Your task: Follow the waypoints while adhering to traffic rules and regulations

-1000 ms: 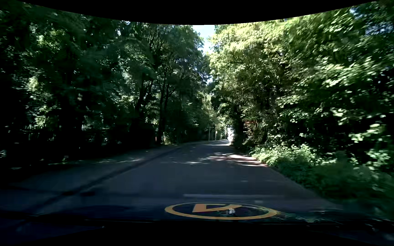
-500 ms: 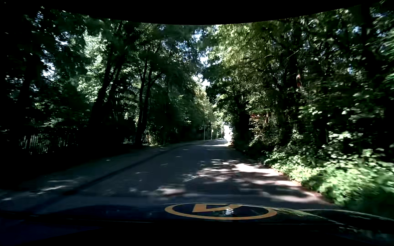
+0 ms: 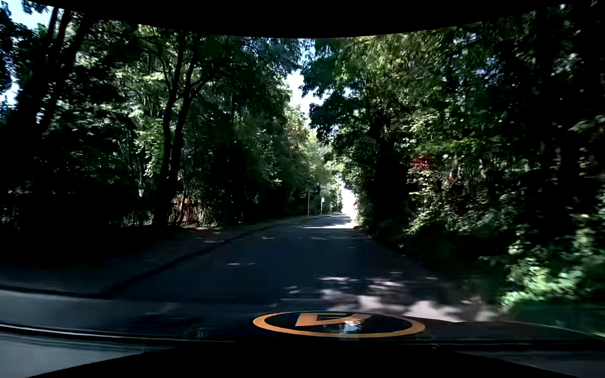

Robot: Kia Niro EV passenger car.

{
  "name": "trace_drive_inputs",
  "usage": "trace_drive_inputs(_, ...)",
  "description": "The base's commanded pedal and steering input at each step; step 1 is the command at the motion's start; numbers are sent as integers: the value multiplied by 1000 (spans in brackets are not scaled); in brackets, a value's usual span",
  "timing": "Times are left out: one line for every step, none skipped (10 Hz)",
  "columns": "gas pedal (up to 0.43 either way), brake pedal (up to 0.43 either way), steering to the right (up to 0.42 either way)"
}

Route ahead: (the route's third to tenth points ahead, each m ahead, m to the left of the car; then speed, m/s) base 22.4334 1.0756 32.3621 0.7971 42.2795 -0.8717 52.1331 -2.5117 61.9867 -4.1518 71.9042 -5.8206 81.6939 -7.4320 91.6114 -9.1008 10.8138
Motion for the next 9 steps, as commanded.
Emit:
trace_drive_inputs(228,0,8)
trace_drive_inputs(220,0,6)
trace_drive_inputs(209,0,5)
trace_drive_inputs(209,0,3)
trace_drive_inputs(209,0,1)
trace_drive_inputs(197,0,0)
trace_drive_inputs(197,0,0)
trace_drive_inputs(197,0,0)
trace_drive_inputs(197,0,0)
